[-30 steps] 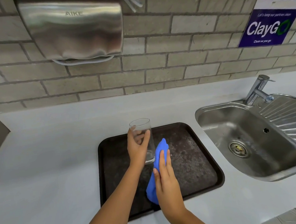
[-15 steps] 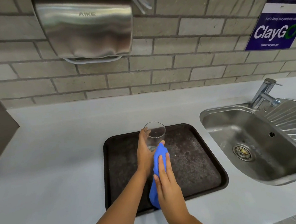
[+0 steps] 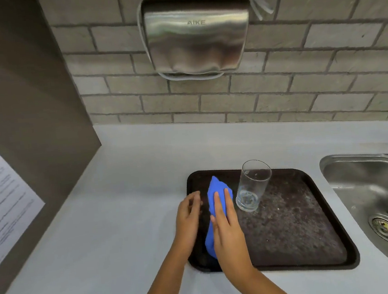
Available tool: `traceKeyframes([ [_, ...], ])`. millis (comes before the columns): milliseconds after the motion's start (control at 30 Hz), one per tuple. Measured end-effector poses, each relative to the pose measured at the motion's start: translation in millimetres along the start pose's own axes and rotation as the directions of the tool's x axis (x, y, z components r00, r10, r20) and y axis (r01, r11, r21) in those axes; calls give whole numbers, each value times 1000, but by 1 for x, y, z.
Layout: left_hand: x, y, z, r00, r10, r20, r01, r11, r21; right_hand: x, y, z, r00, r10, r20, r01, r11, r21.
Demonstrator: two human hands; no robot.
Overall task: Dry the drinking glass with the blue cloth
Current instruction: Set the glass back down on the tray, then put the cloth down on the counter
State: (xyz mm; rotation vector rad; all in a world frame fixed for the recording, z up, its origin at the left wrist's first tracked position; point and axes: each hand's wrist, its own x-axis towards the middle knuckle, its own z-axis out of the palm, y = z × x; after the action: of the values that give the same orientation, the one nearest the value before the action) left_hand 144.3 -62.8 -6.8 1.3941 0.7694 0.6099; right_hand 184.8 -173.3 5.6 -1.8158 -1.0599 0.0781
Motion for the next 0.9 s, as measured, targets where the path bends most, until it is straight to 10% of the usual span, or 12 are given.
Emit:
traceKeyframes([
  [167, -31, 13, -59, 980, -26, 199, 25, 1000, 5, 21, -30, 36, 992, 89, 87, -105, 973, 203],
  [367, -40, 13, -107, 1000, -4, -24, 5, 1000, 24, 47, -46, 72, 864, 395, 312, -502, 640, 581],
  [633, -9, -7, -136, 968, -85, -234, 154, 944, 292, 76, -29, 114, 913, 350, 209, -384, 909, 158],
  [900, 5, -25, -141, 970, 6, -243, 139, 807, 574, 86, 2, 133, 923, 314, 222, -314, 949, -35],
])
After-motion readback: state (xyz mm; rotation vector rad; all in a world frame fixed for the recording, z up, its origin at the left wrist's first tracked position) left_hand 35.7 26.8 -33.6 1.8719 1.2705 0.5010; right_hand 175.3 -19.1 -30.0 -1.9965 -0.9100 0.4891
